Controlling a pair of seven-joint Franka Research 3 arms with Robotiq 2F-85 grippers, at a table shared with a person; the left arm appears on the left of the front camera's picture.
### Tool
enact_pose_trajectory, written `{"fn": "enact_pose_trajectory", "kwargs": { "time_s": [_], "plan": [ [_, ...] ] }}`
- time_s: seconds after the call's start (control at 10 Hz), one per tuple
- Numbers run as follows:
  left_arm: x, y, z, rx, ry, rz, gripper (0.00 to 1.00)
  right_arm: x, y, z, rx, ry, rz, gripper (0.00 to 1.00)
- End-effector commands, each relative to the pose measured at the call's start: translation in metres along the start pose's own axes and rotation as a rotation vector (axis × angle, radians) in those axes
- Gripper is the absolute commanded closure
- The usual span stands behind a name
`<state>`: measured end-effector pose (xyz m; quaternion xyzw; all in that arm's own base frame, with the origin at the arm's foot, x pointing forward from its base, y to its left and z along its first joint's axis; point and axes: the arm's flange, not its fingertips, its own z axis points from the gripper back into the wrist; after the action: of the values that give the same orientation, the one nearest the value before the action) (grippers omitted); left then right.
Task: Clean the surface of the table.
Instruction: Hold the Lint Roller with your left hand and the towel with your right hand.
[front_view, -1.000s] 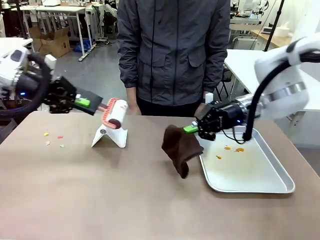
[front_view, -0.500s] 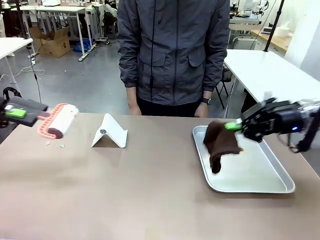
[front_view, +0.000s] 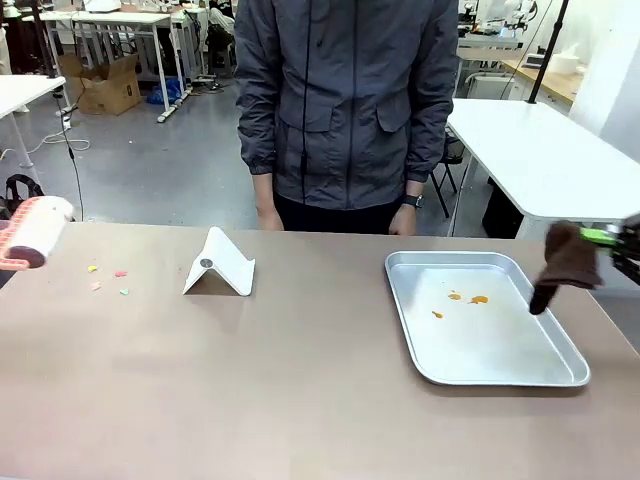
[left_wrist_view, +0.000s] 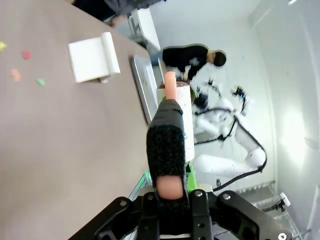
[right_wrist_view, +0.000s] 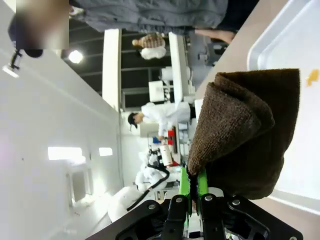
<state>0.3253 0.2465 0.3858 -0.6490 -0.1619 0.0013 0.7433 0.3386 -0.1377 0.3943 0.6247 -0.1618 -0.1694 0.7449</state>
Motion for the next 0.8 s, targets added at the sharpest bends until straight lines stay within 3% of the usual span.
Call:
{"fn": "enact_pose_trajectory", "kwargs": {
  "time_s": [0.0, 0.3, 0.5, 0.6, 0.7],
  "plan": [
    [-0.002, 0.014, 0.027, -0.059, -0.119, 0.065, 1.0, -0.041, -0.034, 0.035, 0.044, -0.02, 0.006, 1.0],
    [-0.012, 0.036, 0.036, -0.065, -0.209, 0.196, 1.0, -0.039, -0.067, 0.079, 0.127, -0.157, 0.047, 1.0],
    [-0.007, 0.045, 0.043, -0.093, -0.277, 0.265, 1.0, -0.042, -0.072, 0.062, 0.074, -0.165, 0.111, 1.0],
    [-0.017, 0.046, 0.042, -0.05, -0.195, 0.192, 1.0, -0.021, -0.067, 0.096, 0.092, -0.15, 0.02, 1.0],
    [-0.017, 0.046, 0.042, -0.05, -0.195, 0.192, 1.0, -0.021, -0.067, 0.096, 0.092, -0.15, 0.02, 1.0]
  ]
}}
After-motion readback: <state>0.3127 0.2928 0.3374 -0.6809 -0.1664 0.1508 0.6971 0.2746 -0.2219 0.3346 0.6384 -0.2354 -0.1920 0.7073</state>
